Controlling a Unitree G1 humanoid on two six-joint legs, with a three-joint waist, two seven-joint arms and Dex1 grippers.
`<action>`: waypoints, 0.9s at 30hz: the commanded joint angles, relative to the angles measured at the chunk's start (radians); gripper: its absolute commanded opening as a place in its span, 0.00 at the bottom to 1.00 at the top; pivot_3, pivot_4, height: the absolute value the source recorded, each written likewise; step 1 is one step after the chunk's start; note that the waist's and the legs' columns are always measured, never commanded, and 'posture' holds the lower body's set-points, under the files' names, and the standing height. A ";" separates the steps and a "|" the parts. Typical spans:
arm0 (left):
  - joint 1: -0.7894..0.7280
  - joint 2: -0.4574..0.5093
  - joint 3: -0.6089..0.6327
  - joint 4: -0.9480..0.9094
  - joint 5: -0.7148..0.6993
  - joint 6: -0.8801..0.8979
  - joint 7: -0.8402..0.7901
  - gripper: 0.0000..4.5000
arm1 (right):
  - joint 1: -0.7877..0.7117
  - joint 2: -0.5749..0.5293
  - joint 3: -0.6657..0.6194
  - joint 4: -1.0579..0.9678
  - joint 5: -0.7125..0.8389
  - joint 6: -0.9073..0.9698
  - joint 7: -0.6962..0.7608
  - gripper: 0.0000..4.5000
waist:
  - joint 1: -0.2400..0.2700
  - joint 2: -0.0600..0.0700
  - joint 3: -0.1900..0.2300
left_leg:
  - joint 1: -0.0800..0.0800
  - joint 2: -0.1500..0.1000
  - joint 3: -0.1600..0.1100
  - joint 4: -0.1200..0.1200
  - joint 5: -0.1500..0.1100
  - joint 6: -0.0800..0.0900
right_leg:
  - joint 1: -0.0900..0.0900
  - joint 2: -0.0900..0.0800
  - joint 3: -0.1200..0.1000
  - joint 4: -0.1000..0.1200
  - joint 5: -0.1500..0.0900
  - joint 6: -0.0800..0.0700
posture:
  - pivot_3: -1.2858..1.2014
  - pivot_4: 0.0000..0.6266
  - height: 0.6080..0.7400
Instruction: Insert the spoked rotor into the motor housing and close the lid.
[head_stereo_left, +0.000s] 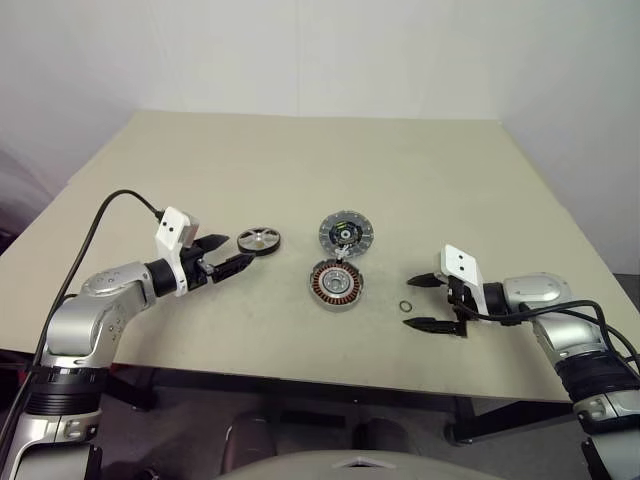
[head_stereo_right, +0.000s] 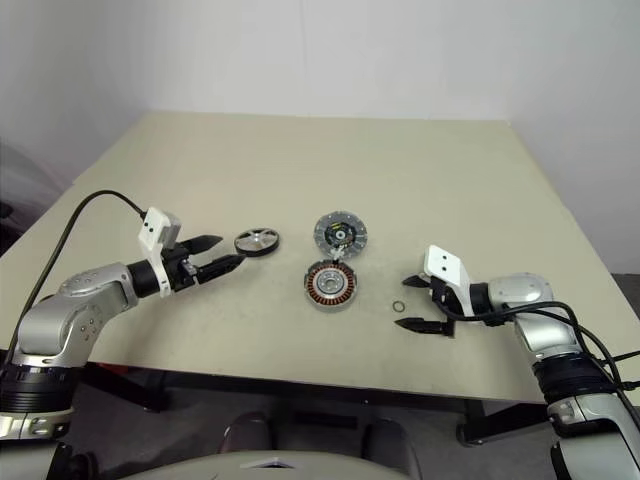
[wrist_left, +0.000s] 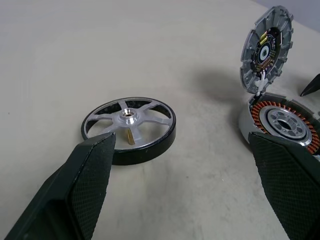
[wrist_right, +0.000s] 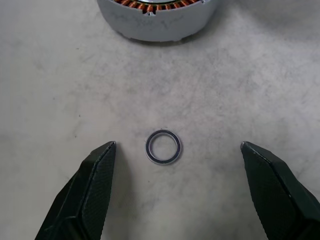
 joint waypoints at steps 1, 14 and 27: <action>-0.020 0.012 0.026 -0.010 0.003 -0.020 0.003 1.00 | -0.009 0.001 0.001 0.056 -0.023 -0.057 -0.002 1.00 | 0.000 -0.001 -0.001 | 0.000 0.000 0.000 0.000 0.000 0.000 | 0.001 0.000 0.000 0.000 0.000 0.000 | 0.52 0.00 1.00; -0.023 0.012 0.027 -0.005 0.009 -0.026 0.004 1.00 | -0.012 0.008 0.004 0.015 -0.003 -0.004 0.010 0.65 | -0.001 -0.005 -0.004 | 0.004 0.000 0.000 0.000 0.000 0.000 | 0.005 0.000 0.000 0.000 0.000 0.000 | 0.52 0.00 1.00; -0.016 0.008 0.028 -0.010 0.011 -0.028 0.011 1.00 | -0.026 0.002 0.000 0.003 -0.003 0.034 0.007 0.34 | -0.001 -0.005 -0.004 | 0.003 0.000 0.000 0.000 0.000 0.000 | 0.004 0.000 0.000 -0.001 0.000 0.000 | 0.52 0.00 1.00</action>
